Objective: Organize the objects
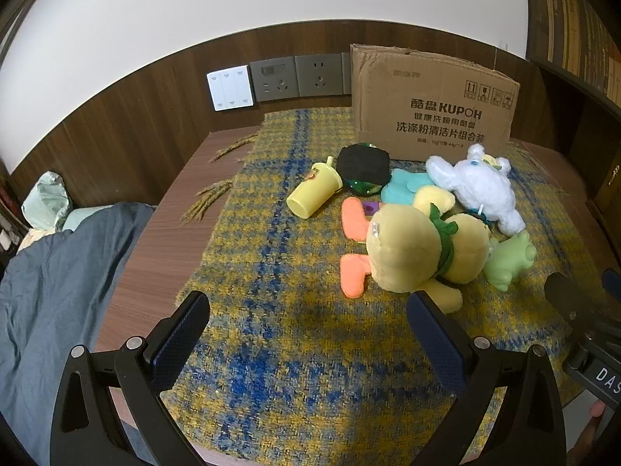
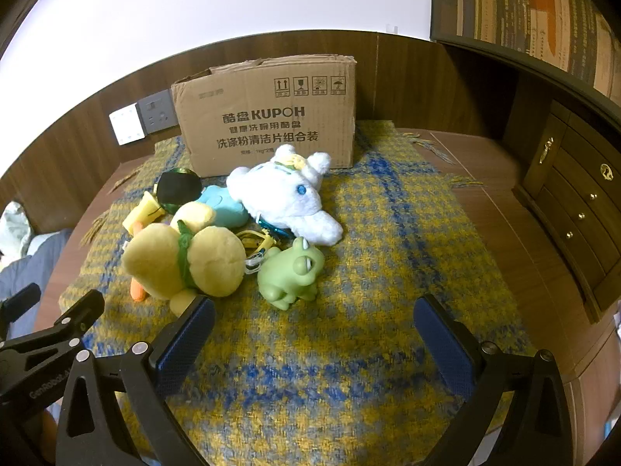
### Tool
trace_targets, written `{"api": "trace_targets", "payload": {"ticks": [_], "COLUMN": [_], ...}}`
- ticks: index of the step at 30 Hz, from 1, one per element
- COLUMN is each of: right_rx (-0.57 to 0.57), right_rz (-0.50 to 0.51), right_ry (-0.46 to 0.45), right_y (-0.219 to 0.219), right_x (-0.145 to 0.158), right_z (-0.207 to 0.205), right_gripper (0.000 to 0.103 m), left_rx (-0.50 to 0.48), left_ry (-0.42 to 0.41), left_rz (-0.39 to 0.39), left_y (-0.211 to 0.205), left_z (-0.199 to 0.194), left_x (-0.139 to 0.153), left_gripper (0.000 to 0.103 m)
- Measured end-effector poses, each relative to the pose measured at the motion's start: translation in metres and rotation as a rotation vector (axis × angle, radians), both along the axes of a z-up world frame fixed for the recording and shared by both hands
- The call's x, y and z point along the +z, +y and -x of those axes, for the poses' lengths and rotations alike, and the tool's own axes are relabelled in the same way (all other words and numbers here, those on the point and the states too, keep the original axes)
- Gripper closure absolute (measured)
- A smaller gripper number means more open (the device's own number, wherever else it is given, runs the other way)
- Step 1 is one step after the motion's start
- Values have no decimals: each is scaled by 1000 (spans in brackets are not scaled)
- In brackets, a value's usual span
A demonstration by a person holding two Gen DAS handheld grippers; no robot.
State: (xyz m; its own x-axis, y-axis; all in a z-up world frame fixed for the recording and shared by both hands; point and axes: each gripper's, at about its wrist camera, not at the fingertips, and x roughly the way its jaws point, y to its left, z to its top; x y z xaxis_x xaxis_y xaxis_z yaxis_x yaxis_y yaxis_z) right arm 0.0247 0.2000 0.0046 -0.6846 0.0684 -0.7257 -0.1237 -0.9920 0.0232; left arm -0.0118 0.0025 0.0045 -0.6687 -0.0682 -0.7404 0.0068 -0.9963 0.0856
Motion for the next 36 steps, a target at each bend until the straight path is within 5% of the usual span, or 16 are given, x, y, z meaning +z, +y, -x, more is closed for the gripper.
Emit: {"api": "trace_targets", "payload": {"ticks": [36], "right_rx": [0], "right_rz": [7], "right_ry": [-2], "right_y": [2], "right_x": [-4], "right_z": [1], "right_gripper": [1], "left_rx": [6], "left_ry": [4], "left_rz": [-6], "left_y": [3], "left_z": [-2], "left_x": [-4], "left_gripper": [0]}}
